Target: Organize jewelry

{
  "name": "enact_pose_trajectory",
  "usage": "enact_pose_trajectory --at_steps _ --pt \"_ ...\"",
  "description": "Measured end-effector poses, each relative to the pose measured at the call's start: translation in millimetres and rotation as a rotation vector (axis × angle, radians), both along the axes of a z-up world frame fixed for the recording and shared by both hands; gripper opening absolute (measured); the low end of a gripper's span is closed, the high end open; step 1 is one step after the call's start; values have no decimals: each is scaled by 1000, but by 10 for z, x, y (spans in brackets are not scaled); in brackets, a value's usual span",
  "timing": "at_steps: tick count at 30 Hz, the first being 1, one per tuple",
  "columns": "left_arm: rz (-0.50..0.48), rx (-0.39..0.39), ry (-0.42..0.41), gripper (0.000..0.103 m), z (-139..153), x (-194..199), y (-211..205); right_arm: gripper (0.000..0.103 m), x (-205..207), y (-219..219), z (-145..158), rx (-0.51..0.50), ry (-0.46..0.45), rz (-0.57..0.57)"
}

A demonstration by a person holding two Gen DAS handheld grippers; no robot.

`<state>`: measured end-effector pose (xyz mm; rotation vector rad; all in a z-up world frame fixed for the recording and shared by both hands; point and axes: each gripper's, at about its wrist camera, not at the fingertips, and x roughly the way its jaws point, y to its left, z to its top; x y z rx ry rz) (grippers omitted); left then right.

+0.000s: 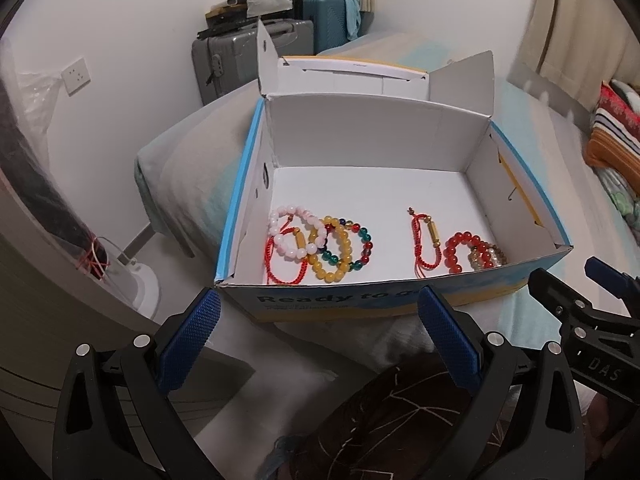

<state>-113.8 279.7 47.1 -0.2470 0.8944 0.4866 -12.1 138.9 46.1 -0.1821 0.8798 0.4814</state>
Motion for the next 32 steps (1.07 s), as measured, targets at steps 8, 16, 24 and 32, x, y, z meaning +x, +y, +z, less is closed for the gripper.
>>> enact_pose_trajectory --at_steps 8,16,24,32 --pt "-8 11 7 97 13 27 -34 95 8 -8 10 1 -1 1" --pt "-16 -27 -9 97 15 36 -27 95 12 -19 16 1 -2 -1" --pt "-6 53 -1 97 25 16 -65 95 5 -22 22 2 -4 4" --pt "-3 58 -7 97 61 14 -58 95 2 -22 17 2 -3 4"
